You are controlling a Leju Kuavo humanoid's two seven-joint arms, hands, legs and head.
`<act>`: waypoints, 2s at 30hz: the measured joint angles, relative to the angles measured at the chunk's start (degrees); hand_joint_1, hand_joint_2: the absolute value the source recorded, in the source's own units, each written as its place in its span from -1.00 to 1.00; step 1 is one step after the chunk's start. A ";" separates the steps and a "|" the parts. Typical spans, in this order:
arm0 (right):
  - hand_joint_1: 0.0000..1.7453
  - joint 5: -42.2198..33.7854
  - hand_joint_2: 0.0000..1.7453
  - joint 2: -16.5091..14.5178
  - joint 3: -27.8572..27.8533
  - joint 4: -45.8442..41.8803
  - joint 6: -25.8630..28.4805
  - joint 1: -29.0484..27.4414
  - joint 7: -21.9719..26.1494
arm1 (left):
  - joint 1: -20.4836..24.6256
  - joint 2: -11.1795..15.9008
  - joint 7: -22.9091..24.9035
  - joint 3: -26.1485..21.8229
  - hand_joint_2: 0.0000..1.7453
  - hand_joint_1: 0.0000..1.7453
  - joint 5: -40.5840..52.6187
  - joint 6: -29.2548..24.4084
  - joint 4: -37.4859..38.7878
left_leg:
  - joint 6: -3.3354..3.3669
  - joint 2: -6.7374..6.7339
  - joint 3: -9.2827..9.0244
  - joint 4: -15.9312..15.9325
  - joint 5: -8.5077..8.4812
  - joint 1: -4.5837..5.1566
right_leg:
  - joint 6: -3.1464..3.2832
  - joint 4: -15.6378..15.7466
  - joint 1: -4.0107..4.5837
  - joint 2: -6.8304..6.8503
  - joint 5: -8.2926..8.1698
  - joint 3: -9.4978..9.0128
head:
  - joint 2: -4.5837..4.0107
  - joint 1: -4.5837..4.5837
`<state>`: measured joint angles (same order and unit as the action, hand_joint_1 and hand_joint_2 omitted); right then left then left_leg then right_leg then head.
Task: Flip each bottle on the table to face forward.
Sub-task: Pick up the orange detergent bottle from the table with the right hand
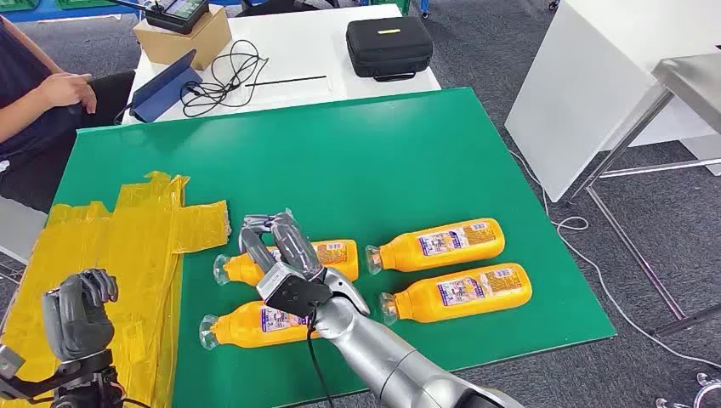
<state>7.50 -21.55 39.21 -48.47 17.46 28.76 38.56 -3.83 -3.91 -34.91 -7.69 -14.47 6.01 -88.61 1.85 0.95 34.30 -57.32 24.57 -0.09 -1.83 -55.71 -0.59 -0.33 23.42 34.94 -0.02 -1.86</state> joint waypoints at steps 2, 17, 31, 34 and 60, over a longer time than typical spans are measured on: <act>1.00 -0.03 -1.00 0.00 0.00 0.00 0.01 -0.01 0.00 | 0.00 0.00 -0.01 0.00 -1.00 1.00 0.05 0.00 0.00 | 0.00 0.00 -0.01 0.00 0.00 0.00 | 0.00 0.00 0.00 0.00 0.00 0.01 | 0.00 0.00; 1.00 -5.75 -1.00 21.51 -10.93 -49.73 -8.92 -37.79 -1.23 | -14.39 3.08 -2.53 23.54 -1.00 1.00 13.50 -17.91 -17.86 | 0.44 0.20 -1.14 -0.03 1.27 0.21 | -0.29 0.41 -0.06 0.26 1.01 -1.32 | 0.00 -0.51; -1.00 10.48 1.00 24.02 -13.83 -57.98 -6.92 -41.90 -13.88 | -16.64 1.86 5.21 22.13 -1.00 -1.00 13.88 -18.05 -20.85 | 0.39 0.22 -1.27 -0.03 1.22 0.17 | -0.26 0.39 -0.06 0.25 0.99 -1.49 | 0.00 -0.50; -1.00 20.54 1.00 24.92 -16.82 -60.12 -6.57 -43.99 -20.44 | -17.97 0.12 7.24 19.15 -1.00 -1.00 12.30 -16.21 -21.58 | 0.40 0.22 -1.26 -0.03 1.23 0.19 | -0.27 0.40 -0.07 0.25 1.00 -1.49 | 0.00 -0.49; -1.00 56.80 1.00 32.87 -39.71 -68.03 -25.74 -51.93 -37.23 | -12.11 -9.16 10.66 4.42 -1.00 -1.00 9.86 -3.55 -17.50 | 0.45 0.21 -1.43 -0.03 1.21 0.20 | -0.28 0.42 -0.06 0.27 0.98 -1.67 | 0.00 -0.49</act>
<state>64.30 11.32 -0.50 -116.50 -8.27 -23.18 1.33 -15.95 -13.08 -24.25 -3.27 -4.61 2.46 -106.11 2.31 1.17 32.87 -57.36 25.77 0.11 -2.11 -55.29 -0.65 -0.06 24.41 33.27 -0.02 -2.34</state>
